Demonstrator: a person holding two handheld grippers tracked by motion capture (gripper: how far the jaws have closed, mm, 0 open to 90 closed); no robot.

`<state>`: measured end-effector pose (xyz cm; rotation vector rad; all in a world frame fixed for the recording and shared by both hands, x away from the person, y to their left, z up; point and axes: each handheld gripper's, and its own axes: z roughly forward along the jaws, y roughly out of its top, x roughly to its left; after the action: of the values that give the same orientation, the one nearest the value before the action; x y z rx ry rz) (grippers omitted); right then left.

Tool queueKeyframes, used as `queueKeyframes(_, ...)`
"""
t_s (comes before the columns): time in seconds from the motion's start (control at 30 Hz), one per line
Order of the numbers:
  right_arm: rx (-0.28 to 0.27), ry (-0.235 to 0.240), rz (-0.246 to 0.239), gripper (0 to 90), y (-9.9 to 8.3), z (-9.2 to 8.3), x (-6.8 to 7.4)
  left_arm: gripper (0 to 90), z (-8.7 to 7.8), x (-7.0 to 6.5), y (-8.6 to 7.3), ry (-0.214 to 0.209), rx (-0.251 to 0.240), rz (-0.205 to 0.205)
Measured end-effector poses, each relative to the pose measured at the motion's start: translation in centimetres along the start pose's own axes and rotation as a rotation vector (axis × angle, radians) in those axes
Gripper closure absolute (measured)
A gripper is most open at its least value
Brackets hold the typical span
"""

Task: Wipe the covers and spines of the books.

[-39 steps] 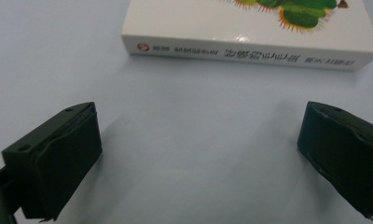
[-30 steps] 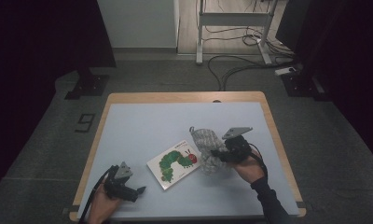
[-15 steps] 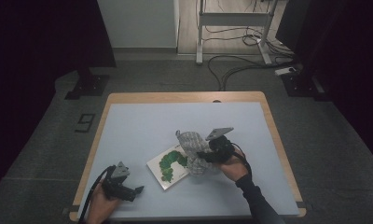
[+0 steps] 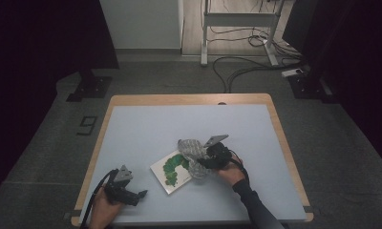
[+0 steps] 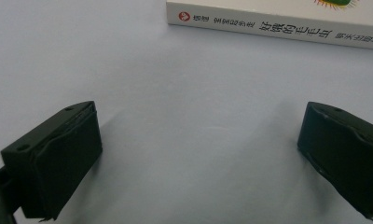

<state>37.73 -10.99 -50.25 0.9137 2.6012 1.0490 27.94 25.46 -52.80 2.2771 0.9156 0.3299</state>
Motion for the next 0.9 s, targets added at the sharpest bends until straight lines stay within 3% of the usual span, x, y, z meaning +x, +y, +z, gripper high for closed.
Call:
queueKeyframes(0.57, 0.002, 0.016, -0.045, 57.4, 0.1, 0.3, 1.7, 0.0, 0.0, 0.0, 0.0, 0.001, 0.000, -0.001)
queueKeyframes(0.9, -0.007, 0.103, -0.081, 57.4, 0.7, 1.1, 4.3, 0.0, 0.0, 0.0, 0.0, 0.001, -0.001, -0.002)
